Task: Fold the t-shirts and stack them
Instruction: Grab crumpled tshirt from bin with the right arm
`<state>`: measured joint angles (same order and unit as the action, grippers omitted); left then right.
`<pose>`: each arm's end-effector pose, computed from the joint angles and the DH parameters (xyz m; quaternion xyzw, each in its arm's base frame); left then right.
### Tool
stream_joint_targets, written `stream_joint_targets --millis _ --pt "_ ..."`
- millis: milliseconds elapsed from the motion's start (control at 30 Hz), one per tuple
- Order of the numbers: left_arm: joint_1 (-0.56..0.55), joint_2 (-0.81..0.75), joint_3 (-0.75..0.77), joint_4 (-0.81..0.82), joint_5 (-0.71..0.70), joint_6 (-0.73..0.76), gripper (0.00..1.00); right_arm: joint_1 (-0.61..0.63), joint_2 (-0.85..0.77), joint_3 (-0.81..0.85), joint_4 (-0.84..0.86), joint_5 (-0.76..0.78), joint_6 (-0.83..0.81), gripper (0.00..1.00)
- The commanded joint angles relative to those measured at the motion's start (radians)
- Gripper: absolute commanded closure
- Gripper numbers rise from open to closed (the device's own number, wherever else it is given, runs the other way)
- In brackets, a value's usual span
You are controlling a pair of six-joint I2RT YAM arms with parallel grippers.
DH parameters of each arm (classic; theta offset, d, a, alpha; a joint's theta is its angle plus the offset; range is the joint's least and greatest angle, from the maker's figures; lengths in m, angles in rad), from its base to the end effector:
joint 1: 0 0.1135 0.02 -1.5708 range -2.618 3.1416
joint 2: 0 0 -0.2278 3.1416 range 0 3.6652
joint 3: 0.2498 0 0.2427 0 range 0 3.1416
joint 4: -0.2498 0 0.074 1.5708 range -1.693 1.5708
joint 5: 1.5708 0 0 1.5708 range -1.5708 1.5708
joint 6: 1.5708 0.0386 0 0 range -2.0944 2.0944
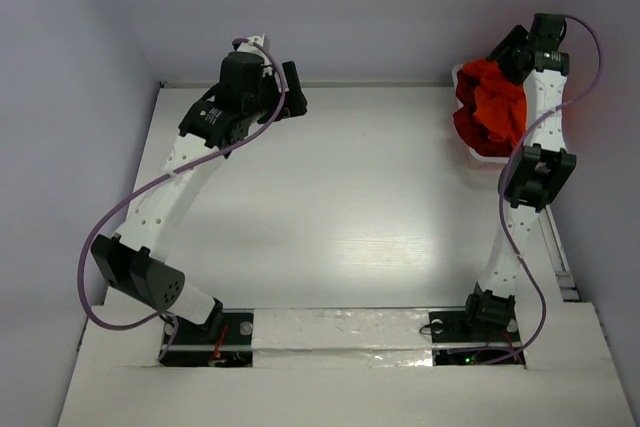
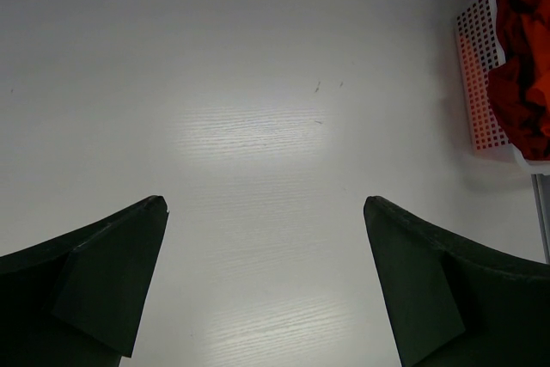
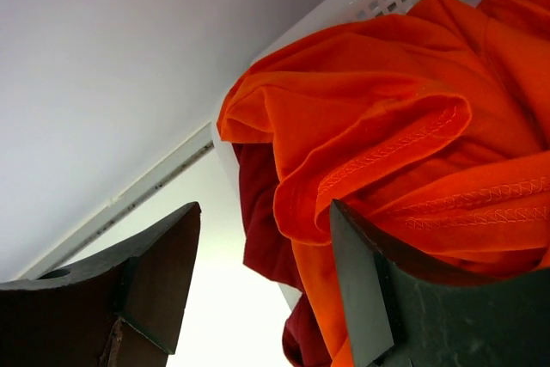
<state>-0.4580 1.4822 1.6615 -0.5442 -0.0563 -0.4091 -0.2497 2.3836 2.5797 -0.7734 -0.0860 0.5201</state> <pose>0.2931 -0.1421 0.4012 0.0042 0.8235 -0.2171 0.5241 0.4840 -0.1200 0.3134 0.3108 0.8218 0.1016 0.4667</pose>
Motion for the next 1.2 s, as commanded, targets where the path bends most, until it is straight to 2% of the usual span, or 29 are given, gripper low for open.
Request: stream_joint_targets --millis 0,533,933,1133,1167 --pt "-0.004 -0.011 0.004 0.018 0.003 -0.002 0.01 -0.010 -0.023 0.048 0.068 0.000 -0.005 0.33" --pt "-0.004 -0.022 -0.028 0.012 -0.014 0.009 0.01 -0.010 -0.001 -0.010 0.065 0.058 -0.026 0.37" --pt "-0.004 -0.033 -0.052 0.006 -0.027 0.009 0.01 -0.010 0.000 -0.061 0.079 0.071 -0.008 0.35" --pt "-0.004 -0.036 -0.055 0.001 -0.037 0.016 0.01 -0.010 0.005 -0.099 0.089 0.057 0.004 0.40" --pt "-0.004 -0.036 -0.055 0.000 -0.042 0.018 0.01 -0.010 0.005 -0.096 0.091 0.055 0.009 0.45"
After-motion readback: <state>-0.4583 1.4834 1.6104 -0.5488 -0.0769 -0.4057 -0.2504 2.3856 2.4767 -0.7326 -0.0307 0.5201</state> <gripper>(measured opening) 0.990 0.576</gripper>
